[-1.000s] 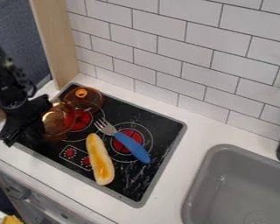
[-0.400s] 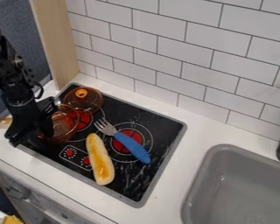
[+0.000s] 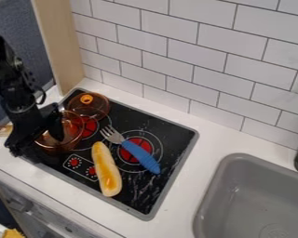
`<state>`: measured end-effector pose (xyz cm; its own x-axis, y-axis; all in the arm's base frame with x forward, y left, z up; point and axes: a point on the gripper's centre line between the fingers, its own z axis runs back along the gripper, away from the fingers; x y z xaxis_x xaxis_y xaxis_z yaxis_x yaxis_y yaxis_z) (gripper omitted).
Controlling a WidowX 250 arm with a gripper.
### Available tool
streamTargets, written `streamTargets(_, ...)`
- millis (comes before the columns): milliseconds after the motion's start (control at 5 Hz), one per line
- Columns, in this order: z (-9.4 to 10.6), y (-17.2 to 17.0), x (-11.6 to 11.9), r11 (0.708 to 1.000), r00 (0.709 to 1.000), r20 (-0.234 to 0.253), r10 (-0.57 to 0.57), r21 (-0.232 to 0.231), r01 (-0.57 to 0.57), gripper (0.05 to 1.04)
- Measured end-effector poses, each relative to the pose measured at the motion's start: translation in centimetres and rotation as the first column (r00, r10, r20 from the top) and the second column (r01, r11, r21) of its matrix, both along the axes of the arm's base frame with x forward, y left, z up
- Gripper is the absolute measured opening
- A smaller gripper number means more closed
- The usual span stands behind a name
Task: Get the orange pan and put it on the left burner
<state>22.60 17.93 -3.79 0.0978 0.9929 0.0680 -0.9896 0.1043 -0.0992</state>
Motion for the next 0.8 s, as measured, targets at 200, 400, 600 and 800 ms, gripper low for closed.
streamTargets(200, 1.3, -0.3, 0.2, 1.000, 1.000, 0.002, -0.030, 0.008, 0.030, 1.005)
streamTargets(400, 3.1, -0.8, 0.4, 0.999, 0.999, -0.005, -0.031, -0.037, 0.031, 1.001)
streamTargets(600, 5.4, -1.2, 1.1, 0.998, 0.998, 0.045, -0.045, -0.039, 0.047, 1.001)
streamTargets(800, 6.9, -1.4, 1.6, 0.999, 0.994, 0.100, -0.042, 0.019, 0.041, 1.001)
